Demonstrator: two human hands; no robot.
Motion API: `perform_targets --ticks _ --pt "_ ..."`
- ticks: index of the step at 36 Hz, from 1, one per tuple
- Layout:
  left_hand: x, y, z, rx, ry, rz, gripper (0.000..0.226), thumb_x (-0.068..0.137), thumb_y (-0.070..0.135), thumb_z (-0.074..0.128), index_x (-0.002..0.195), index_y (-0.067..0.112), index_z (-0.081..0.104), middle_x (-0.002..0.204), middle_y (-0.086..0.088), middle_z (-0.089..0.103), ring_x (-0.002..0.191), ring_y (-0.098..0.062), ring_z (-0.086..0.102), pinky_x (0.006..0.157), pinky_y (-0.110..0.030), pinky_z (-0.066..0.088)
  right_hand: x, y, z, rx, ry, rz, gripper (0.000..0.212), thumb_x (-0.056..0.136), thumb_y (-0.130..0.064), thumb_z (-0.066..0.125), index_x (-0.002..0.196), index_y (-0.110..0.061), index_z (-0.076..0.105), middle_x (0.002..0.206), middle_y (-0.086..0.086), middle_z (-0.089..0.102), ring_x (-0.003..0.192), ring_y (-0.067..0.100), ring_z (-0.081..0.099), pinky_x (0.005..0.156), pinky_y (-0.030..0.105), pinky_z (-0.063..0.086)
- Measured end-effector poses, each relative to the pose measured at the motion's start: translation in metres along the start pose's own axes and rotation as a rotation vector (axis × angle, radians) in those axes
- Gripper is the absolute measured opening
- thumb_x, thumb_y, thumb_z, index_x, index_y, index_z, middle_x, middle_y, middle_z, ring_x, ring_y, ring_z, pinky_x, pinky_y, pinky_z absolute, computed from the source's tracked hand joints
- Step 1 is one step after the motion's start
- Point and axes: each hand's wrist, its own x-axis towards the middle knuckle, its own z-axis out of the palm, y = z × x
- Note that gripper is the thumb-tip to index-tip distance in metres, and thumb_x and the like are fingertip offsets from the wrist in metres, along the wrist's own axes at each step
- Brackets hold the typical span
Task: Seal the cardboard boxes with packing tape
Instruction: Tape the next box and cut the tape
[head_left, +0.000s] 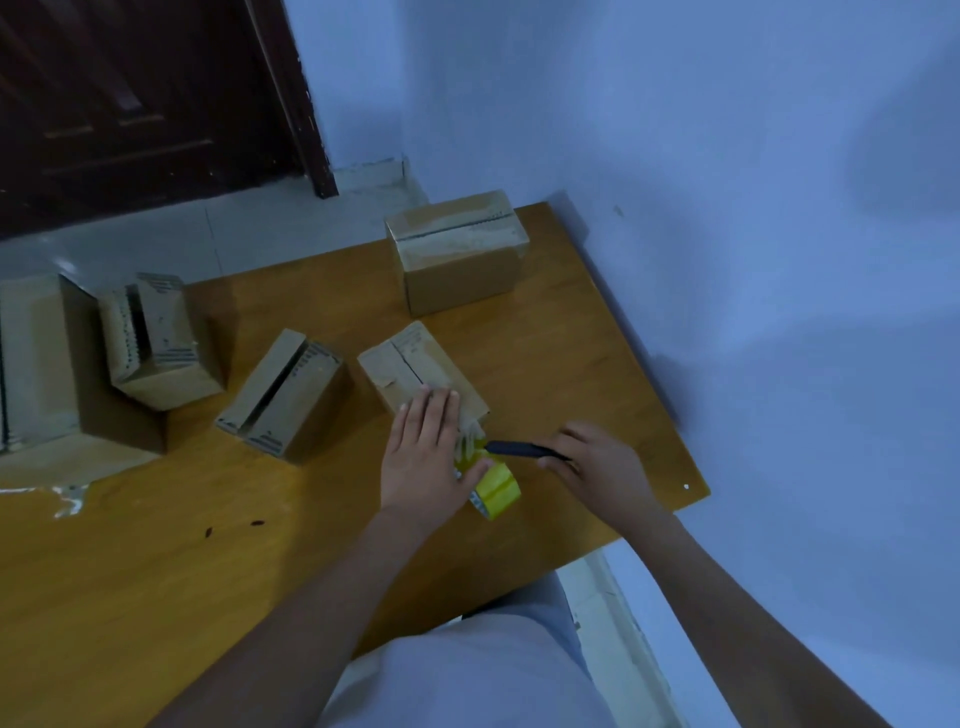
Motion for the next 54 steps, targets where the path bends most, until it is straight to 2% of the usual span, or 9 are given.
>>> perform_targets --ticks 5,10,16,25,31,36,40,47,54 --pt "-0.001 -0.001 0.0 -0.02 0.009 -0.001 0.087 0.085 0.068 0.03 0.143 0.004 0.039 0.145 -0.013 0.042 0.139 -0.029 0.031 0.115 -0.041 0.015 0.012 -0.005 0.0 -0.061 0.006 -0.057 0.032 0.089 -0.039 0.046 0.103 -0.023 0.07 0.08 -0.005 0.057 0.067 0.011 0.055 0.046 0.02 0.038" --pt "-0.001 0.0 -0.002 -0.029 0.019 -0.008 0.087 0.086 0.069 0.029 0.142 0.004 0.04 0.145 -0.012 0.043 0.139 -0.027 0.027 0.115 -0.039 0.012 0.015 -0.002 0.0 -0.123 0.025 -0.091 0.021 0.082 -0.028 0.07 0.102 -0.022 0.071 0.078 -0.003 0.059 0.066 0.014 0.056 0.044 0.021 0.037" --pt "-0.001 0.001 -0.001 -0.016 0.0 -0.025 0.088 0.084 0.069 0.028 0.144 0.005 0.038 0.146 -0.011 0.042 0.14 -0.027 0.029 0.116 -0.039 0.011 0.019 0.006 0.016 -0.156 0.004 0.238 0.015 0.084 -0.024 0.068 0.098 -0.016 0.07 0.078 0.001 0.058 0.064 0.019 0.056 0.041 0.018 0.029" --pt "-0.001 0.0 -0.001 0.001 -0.011 -0.025 0.088 0.084 0.07 0.026 0.145 0.006 0.036 0.148 -0.011 0.04 0.141 -0.027 0.028 0.115 -0.039 0.011 0.031 0.017 0.057 -0.073 -0.099 0.553 0.022 0.094 -0.028 0.052 0.11 -0.014 0.058 0.104 0.004 0.06 0.088 0.023 0.058 0.069 0.033 0.046" --pt "0.0 0.0 0.0 0.006 -0.001 -0.022 0.088 0.085 0.07 0.027 0.145 0.006 0.036 0.148 -0.01 0.04 0.141 -0.025 0.026 0.115 -0.04 0.012 0.038 0.017 0.069 -0.091 -0.112 0.672 0.027 0.094 -0.03 0.051 0.118 -0.017 0.054 0.124 0.006 0.048 0.115 0.025 0.043 0.091 0.04 0.04" --pt "0.001 0.0 0.0 0.017 0.014 -0.008 0.088 0.085 0.07 0.027 0.143 0.005 0.038 0.146 -0.012 0.042 0.14 -0.026 0.028 0.114 -0.04 0.014 0.042 -0.008 0.058 0.474 0.085 0.548 0.019 0.089 -0.014 0.06 0.108 -0.014 0.062 0.11 0.004 0.044 0.107 0.02 0.044 0.093 0.034 0.039" --pt "0.001 0.0 0.0 0.009 0.042 0.003 0.087 0.086 0.069 0.027 0.142 0.004 0.04 0.145 -0.013 0.043 0.139 -0.027 0.027 0.114 -0.041 0.016 0.036 -0.035 0.046 0.936 -0.112 0.472 0.014 0.089 -0.002 0.057 0.098 -0.011 0.064 0.105 0.001 0.047 0.102 0.011 0.051 0.088 0.017 0.042" --pt "0.0 0.0 0.002 0.028 0.064 0.01 0.086 0.085 0.067 0.027 0.14 0.003 0.042 0.143 -0.014 0.045 0.137 -0.028 0.033 0.113 -0.04 0.016 0.034 -0.045 0.038 1.053 -0.287 0.592 0.016 0.091 -0.012 0.055 0.101 -0.019 0.066 0.108 0.003 0.058 0.1 0.014 0.058 0.082 0.021 0.046" --pt "0.003 -0.004 -0.004 -0.121 0.152 -0.002 0.064 0.093 0.052 0.032 0.132 0.008 0.055 0.137 -0.007 0.053 0.131 -0.023 0.039 0.11 -0.036 0.018 0.04 -0.046 0.028 1.003 -0.397 0.618 0.004 0.089 -0.022 0.063 0.09 -0.026 0.061 0.088 -0.009 0.061 0.077 0.005 0.056 0.063 0.02 0.04"
